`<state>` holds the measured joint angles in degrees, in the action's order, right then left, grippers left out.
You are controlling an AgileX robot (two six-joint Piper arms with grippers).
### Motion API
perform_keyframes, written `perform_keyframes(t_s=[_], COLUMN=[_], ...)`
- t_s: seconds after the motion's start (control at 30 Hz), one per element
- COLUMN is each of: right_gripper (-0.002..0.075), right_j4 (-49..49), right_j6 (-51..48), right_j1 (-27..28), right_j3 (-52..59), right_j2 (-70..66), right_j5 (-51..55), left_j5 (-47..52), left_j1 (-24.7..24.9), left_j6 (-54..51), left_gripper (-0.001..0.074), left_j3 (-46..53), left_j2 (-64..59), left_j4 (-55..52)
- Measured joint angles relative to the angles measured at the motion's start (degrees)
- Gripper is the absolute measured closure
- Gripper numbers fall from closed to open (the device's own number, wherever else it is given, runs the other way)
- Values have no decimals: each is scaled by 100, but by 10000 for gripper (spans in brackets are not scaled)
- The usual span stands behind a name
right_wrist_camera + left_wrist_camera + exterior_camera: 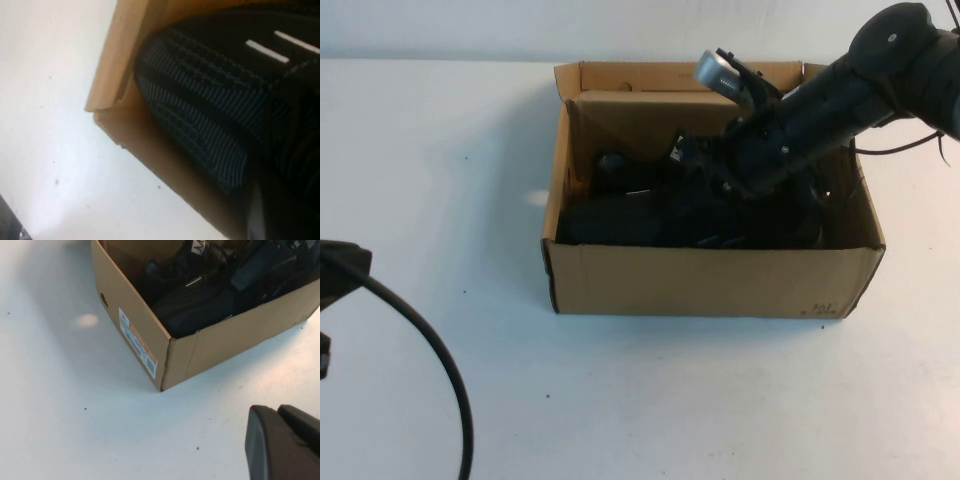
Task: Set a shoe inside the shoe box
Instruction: Place the shoe in the shoe box
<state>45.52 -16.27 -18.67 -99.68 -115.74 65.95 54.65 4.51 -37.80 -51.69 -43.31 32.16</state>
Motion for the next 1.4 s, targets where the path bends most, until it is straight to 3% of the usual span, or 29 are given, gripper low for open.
perform_keyframes(t_s=[0.67, 0.77, 0.93, 1.0, 1.13, 1.4], right_gripper=[717, 646, 391, 329, 289, 280], right_j4=[-379, -386, -506, -610, -901, -1686], right_j6=[544, 544, 544, 544, 544, 544], right_j1=[0, 0, 0, 0, 0, 0], right_j3=[0, 0, 0, 0, 0, -139], right_j2=[-269, -269, -269, -257, -102, 447], right_j5=[-362, -412, -436, -436, -436, -283], left_j5=[0, 0, 0, 0, -4, 70], left_j1=[0, 0, 0, 0, 0, 0], left_j6=[55, 68, 76, 90, 103, 116], left_gripper=[736, 736, 736, 736, 736, 736], left_j3=[0, 0, 0, 0, 0, 0], left_j2=[0, 0, 0, 0, 0, 0], left_j4=[0, 0, 0, 0, 0, 91])
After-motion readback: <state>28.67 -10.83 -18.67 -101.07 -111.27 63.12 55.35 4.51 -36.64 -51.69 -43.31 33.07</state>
